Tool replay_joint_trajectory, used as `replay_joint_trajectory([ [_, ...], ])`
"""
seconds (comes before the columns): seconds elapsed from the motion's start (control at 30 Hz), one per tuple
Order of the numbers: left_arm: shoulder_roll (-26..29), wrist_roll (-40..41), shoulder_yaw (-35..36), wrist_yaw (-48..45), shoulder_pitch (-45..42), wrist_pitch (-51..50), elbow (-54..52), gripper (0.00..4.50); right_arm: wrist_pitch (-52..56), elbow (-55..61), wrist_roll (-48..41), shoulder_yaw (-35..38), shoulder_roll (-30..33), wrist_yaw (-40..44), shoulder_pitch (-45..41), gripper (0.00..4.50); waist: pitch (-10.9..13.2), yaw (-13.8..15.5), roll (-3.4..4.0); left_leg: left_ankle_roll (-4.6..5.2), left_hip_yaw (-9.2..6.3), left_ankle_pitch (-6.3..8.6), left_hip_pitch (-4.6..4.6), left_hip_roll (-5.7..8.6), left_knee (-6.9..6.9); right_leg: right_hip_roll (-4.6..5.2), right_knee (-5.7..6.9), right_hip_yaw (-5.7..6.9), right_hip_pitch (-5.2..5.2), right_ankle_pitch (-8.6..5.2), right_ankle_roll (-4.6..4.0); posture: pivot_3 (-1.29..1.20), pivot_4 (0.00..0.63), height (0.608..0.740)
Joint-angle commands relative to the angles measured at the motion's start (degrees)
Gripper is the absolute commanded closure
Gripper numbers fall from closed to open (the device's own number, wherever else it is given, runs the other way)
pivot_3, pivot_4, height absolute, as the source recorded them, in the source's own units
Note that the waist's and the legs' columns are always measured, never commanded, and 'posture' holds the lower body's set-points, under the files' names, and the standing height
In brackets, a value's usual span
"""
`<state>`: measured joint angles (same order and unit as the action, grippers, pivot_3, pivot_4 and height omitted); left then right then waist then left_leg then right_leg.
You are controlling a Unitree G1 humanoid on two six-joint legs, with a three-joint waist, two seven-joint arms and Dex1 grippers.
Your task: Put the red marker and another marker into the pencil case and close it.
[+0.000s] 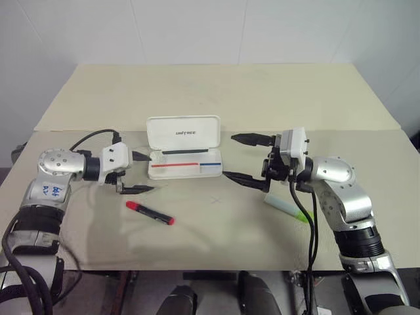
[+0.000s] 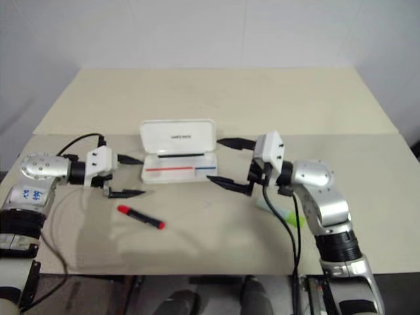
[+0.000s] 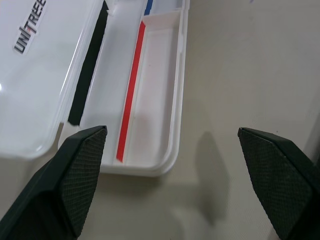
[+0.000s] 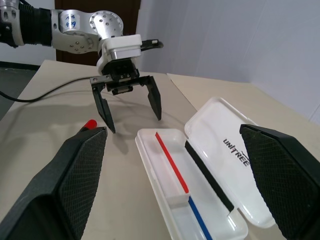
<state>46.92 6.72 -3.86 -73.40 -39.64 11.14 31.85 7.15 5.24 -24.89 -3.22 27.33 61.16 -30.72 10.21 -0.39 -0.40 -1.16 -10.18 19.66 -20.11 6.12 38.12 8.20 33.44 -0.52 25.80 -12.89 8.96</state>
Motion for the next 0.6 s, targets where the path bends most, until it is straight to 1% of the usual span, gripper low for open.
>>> replay_joint_trajectory([
  [0.03, 0.05, -0.3, 0.15, -1.09, -1.61, 1.5, 1.39, 0.04, -1.52, 2.67, -0.17, 0.97, -0.53, -1.28, -0.03, 0.0, 0.0, -0.13, 0.0, 0.0, 0.01, 0.0, 0.0, 0.0, 0.0, 0.0, 0.0, 0.0, 0.01, 0.0, 0.0, 0.0, 0.15, 0.74],
  [0.1, 0.04, -0.6, 0.23, -1.16, -2.3, 2.26, 2.47, 0.04, -1.77, 2.86, -0.08, 0.91, -0.6, -1.7, 0.31, 0.0, 0.0, -0.09, 0.0, 0.0, 0.01, 0.0, 0.0, -0.01, 0.0, 0.0, 0.01, 0.0, 0.01, 0.0, 0.0, 0.0, 0.15, 0.74],
  [0.13, 0.04, -0.66, 0.25, -1.28, -2.54, 2.46, 2.89, 0.44, -1.89, 2.93, -0.04, 0.92, -0.61, -1.86, 0.48, 0.0, 0.0, -0.06, 0.0, 0.0, 0.01, 0.0, 0.0, -0.01, 0.0, 0.0, 0.01, 0.0, 0.01, 0.0, 0.0, 0.0, 0.15, 0.74],
  [0.17, 0.05, -0.78, 0.23, -1.33, -2.79, 2.84, 3.47, 0.59, -1.97, 2.91, 0.02, 0.9, -0.65, -2.01, 0.53, 0.0, 0.0, -0.03, 0.0, 0.0, 0.0, 0.0, 0.0, 0.0, 0.01, 0.0, 0.01, 0.0, 0.01, 0.0, 0.0, 0.0, 0.15, 0.74],
  [0.2, 0.09, -0.77, 0.23, -1.48, -2.91, 2.95, 3.7, 0.88, -2.04, 2.91, 0.05, 0.97, -0.65, -2.16, 0.61, 0.0, 0.0, 0.01, 0.0, 0.0, 0.01, 0.0, 0.0, 0.0, 0.01, 0.0, 0.01, 0.0, 0.01, 0.0, 0.0, 0.0, 0.15, 0.74],
  [0.23, 0.11, -0.77, 0.24, -1.58, -3.0, 3.04, 3.87, 1.28, -2.08, 2.92, 0.06, 1.01, -0.63, -2.27, 0.67, 0.0, 0.0, 0.04, 0.0, 0.0, 0.01, 0.0, 0.0, 0.0, 0.02, 0.0, 0.01, 0.0, 0.01, 0.0, 0.0, 0.0, 0.15, 0.74],
  [0.3, 0.27, -0.84, 0.26, -1.65, -2.94, 3.45, 3.85, 1.93, -2.17, 2.84, 0.13, 1.05, -0.64, -2.43, 0.66, 0.0, 0.0, 0.05, 0.0, 0.0, 0.01, 0.0, 0.0, 0.0, 0.02, 0.0, 0.02, 0.0, 0.01, 0.0, 0.0, 0.0, 0.15, 0.74],
  [0.47, 0.3, -1.12, -0.02, -2.07, -3.08, 4.68, 3.43, 1.93, -2.29, 2.62, 0.32, 0.83, -0.95, -2.73, 0.42, 0.0, 0.0, 0.04, 0.0, 0.0, 0.01, 0.0, 0.0, 0.0, 0.02, 0.0, 0.02, 0.0, 0.01, 0.0, 0.0, 0.0, 0.15, 0.74],
  [0.6, -0.17, -2.86, -1.46, -2.19, -3.5, 5.81, 4.4, 1.93, -2.23, 2.78, 0.38, 0.69, -1.17, -2.93, 0.47, 0.0, 0.0, 0.09, 0.0, 0.0, 0.01, 0.0, 0.0, 0.0, 0.02, 0.0, 0.02, 0.0, 0.01, 0.0, 0.0, 0.0, 0.15, 0.74],
])
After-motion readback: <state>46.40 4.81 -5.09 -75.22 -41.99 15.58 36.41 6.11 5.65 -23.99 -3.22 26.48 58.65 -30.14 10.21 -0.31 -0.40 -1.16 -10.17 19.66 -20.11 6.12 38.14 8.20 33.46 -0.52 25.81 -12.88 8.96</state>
